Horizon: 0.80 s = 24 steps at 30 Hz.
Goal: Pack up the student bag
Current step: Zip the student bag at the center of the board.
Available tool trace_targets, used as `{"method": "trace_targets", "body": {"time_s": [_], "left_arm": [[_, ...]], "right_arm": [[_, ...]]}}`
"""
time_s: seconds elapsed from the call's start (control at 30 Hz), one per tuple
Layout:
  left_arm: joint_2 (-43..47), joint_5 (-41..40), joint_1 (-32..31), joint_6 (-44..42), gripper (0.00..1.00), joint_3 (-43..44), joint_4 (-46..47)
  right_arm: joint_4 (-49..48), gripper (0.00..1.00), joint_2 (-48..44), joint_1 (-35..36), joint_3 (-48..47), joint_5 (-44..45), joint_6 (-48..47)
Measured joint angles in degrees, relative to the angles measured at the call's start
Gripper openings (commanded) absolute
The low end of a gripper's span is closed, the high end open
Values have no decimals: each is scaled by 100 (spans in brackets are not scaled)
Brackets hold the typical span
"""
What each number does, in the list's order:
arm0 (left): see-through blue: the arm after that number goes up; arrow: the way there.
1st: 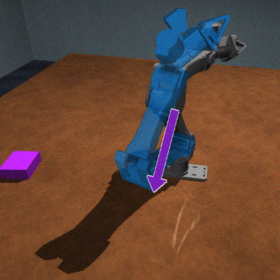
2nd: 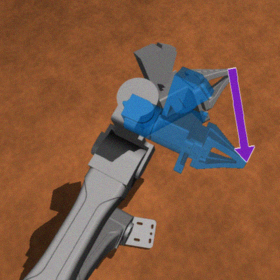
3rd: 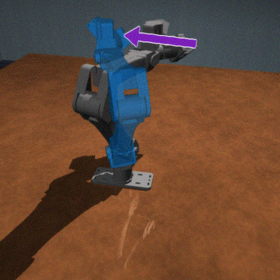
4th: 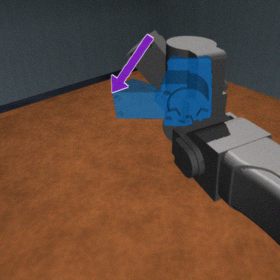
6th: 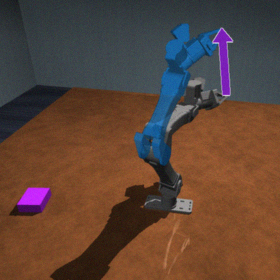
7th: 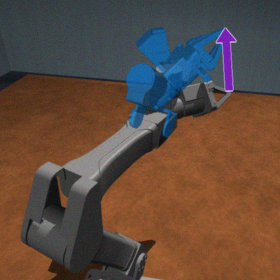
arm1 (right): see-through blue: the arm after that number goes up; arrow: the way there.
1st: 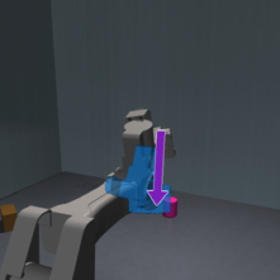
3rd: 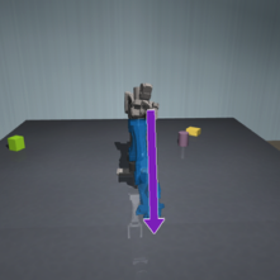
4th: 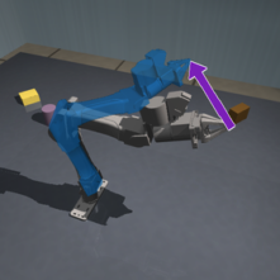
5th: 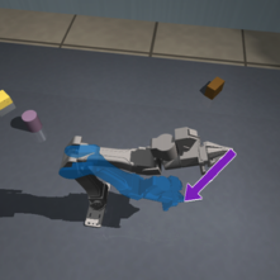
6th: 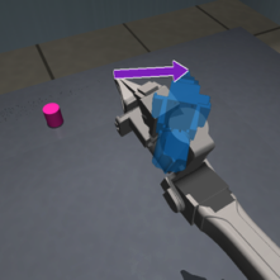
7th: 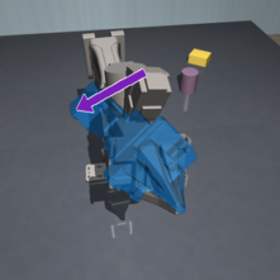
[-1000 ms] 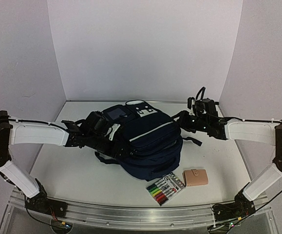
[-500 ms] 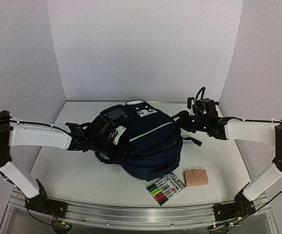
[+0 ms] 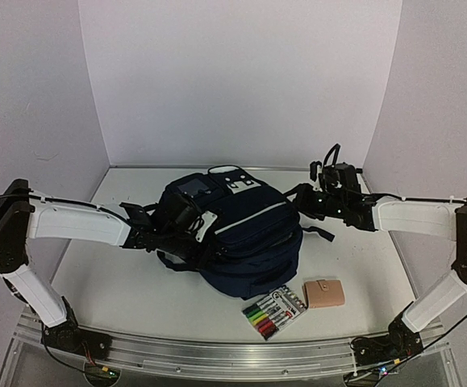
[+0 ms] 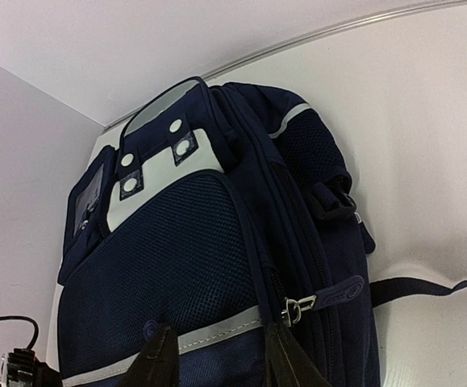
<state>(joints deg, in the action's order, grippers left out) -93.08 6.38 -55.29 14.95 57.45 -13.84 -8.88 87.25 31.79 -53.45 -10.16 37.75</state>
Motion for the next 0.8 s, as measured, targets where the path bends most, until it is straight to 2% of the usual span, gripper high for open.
{"method": "trace_targets", "body": {"time_s": [0.1,0.17,0.23,0.33,0.43,0.5,0.63,0.7,0.8], "left_arm": [[0,17,-34,107,1,30,-31],[9,36,-53,259,0,27,-41],[55,70,-60,440,0,24,-52],[192,227,-58,713,0,22,-82],[307,421,-54,938,0,25,-139],[315,496,-49,1055,0,28,-195],[315,773,-18,1240,0,30,-321],[315,948,11,1328,0,30,-314],[317,1235,25,1492,0,28,-263]], "right_arm": [[189,52,-45,0,29,-7,-4],[311,67,-189,0,189,-89,34],[462,76,-408,0,409,-192,87],[694,82,-798,0,770,-390,264],[809,83,-1050,4,1134,-674,485],[826,81,-1134,25,1414,-832,640],[770,69,-1187,104,1832,-1130,951],[646,56,-1177,142,1911,-1229,1063],[315,29,-1019,213,1907,-1313,1143]]}}
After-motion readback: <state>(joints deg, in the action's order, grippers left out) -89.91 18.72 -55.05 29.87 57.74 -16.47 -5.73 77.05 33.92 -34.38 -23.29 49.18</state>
